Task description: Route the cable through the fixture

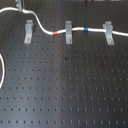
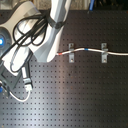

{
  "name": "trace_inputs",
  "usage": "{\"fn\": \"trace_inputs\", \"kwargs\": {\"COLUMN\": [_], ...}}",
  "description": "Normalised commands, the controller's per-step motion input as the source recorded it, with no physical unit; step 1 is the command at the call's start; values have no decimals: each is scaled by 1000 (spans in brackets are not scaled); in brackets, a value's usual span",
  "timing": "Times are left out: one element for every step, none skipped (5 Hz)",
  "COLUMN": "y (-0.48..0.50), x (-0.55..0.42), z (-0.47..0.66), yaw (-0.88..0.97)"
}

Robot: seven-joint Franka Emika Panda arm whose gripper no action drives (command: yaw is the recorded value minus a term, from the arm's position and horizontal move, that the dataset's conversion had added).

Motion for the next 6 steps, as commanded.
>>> {"fn": "trace_inputs", "kwargs": {"y": [53,0,-55,-49,0,77], "x": [40,0,54,-46,4,-112], "z": [0,15,441,446,231,139], "yaw": [329,0,220,320,449,600]}}
